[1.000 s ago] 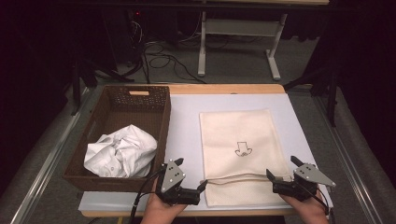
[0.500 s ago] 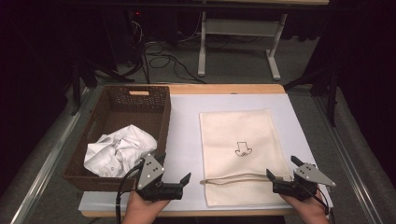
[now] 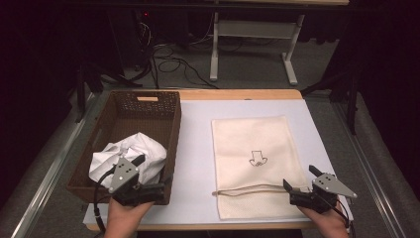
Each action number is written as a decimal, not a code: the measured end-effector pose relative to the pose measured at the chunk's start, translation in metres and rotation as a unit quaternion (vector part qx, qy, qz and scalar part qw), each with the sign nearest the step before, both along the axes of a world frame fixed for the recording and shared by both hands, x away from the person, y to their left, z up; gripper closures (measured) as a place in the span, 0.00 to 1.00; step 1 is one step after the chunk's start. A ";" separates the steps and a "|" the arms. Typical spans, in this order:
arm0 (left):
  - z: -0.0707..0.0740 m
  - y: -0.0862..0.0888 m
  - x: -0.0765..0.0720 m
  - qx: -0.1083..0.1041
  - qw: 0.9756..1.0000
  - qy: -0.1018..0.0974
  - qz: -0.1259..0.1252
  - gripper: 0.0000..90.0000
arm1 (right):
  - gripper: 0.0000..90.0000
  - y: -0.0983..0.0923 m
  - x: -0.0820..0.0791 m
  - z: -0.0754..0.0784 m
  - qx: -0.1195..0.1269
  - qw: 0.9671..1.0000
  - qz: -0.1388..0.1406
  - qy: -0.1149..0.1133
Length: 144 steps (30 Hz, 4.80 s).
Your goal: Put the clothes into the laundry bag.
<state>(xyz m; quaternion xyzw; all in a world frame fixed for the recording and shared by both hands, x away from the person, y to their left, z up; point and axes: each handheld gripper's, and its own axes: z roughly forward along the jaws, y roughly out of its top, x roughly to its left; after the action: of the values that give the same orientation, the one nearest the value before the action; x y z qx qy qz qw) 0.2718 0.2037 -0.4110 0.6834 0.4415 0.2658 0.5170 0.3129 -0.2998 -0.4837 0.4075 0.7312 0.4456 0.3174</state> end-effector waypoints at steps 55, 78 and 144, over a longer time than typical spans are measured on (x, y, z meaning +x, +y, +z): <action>0.018 0.074 0.062 0.028 0.991 0.010 0.127 0.01 | 0.01 -0.005 0.002 -0.002 0.000 1.000 -0.012 0.005; -0.002 0.072 0.095 0.102 0.972 0.183 0.108 0.00 | 0.01 -0.004 0.005 -0.005 -0.003 1.000 -0.012 0.018; -0.070 0.043 0.144 0.262 0.851 0.443 0.105 0.67 | 0.02 -0.004 0.005 -0.006 0.001 1.000 -0.008 0.018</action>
<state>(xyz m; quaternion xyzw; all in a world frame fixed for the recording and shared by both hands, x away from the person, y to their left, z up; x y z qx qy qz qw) 0.4156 0.2466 -0.4809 0.7882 0.6070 0.0939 0.0378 0.3181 -0.3041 -0.4900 0.4212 0.7332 0.4366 0.3073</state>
